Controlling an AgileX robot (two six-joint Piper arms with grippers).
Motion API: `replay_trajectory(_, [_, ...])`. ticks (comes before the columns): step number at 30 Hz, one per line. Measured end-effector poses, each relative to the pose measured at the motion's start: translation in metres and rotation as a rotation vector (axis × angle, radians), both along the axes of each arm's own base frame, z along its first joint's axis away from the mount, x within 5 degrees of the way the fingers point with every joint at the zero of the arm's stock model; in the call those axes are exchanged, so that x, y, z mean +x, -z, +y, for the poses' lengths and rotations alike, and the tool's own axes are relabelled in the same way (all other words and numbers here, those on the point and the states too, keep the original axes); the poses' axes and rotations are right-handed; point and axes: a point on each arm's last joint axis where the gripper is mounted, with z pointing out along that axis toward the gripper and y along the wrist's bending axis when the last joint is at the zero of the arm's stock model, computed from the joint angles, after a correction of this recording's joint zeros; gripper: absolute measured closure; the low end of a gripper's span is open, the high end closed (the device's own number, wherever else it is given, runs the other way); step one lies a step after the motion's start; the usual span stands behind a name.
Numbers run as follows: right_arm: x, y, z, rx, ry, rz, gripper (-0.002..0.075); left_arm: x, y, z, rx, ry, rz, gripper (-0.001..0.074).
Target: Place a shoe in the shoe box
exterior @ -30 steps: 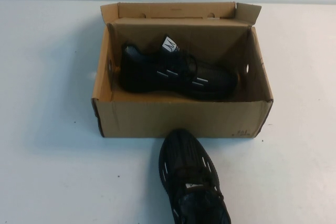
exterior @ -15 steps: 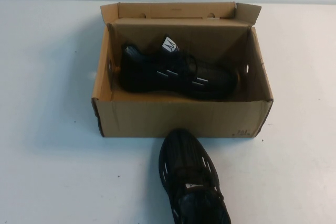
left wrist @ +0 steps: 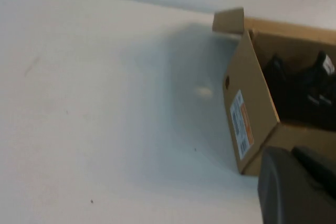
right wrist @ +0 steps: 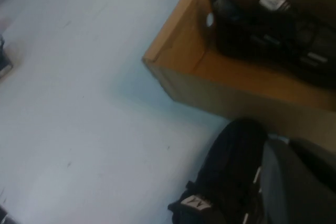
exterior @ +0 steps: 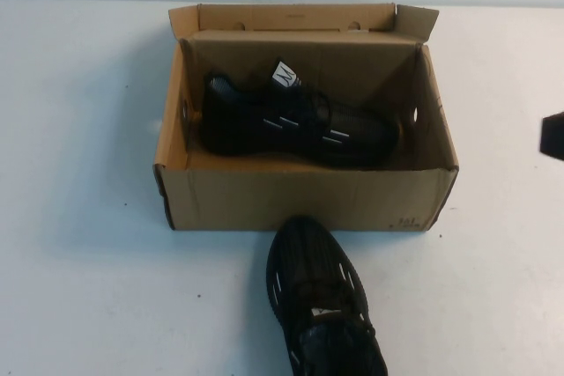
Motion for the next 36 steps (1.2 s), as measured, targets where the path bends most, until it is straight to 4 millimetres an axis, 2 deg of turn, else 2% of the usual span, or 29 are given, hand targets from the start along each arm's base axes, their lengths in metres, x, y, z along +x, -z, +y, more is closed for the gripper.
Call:
replay_trajectory(5, [0.015, 0.006, 0.019, -0.069, -0.146, 0.059, 0.0742, 0.015, -0.004, -0.007, 0.032, 0.060, 0.167, 0.0738])
replay_trajectory(11, [0.003, 0.011, 0.040, -0.188, -0.291, 0.005, 0.0742, 0.030, -0.009, -0.010, 0.047, 0.078, 0.272, 0.0738])
replay_trajectory(15, [-0.005, 0.016, 0.058, -0.248, -0.408, -0.025, 0.0742, 0.033, -0.009, -0.012, 0.030, 0.092, 0.294, 0.0738])
replay_trajectory(20, [-0.010, 0.031, 0.080, -0.373, -0.541, -0.047, 0.0729, 0.034, -0.007, -0.013, 0.020, 0.100, 0.319, 0.0738])
replay_trajectory(22, [-0.010, 0.038, 0.089, -0.436, -0.587, -0.061, 0.0701, 0.034, -0.006, -0.013, 0.023, 0.101, 0.329, 0.0738])
replay_trajectory(25, [-0.006, 0.050, 0.101, -0.525, -0.633, -0.071, 0.0615, 0.032, -0.005, -0.013, 0.027, 0.104, 0.349, 0.0738])
replay_trajectory(30, [0.005, 0.071, 0.121, -0.641, -0.687, -0.078, 0.0392, 0.030, -0.002, -0.013, 0.048, 0.115, 0.379, 0.0738])
replay_trajectory(32, [0.011, 0.079, 0.126, -0.672, -0.696, -0.067, 0.0333, 0.030, -0.002, -0.013, 0.049, 0.116, 0.391, 0.0738])
replay_trajectory(36, [0.024, 0.100, 0.140, -0.728, -0.713, -0.022, 0.0286, 0.029, -0.001, -0.013, 0.057, 0.119, 0.406, 0.0738])
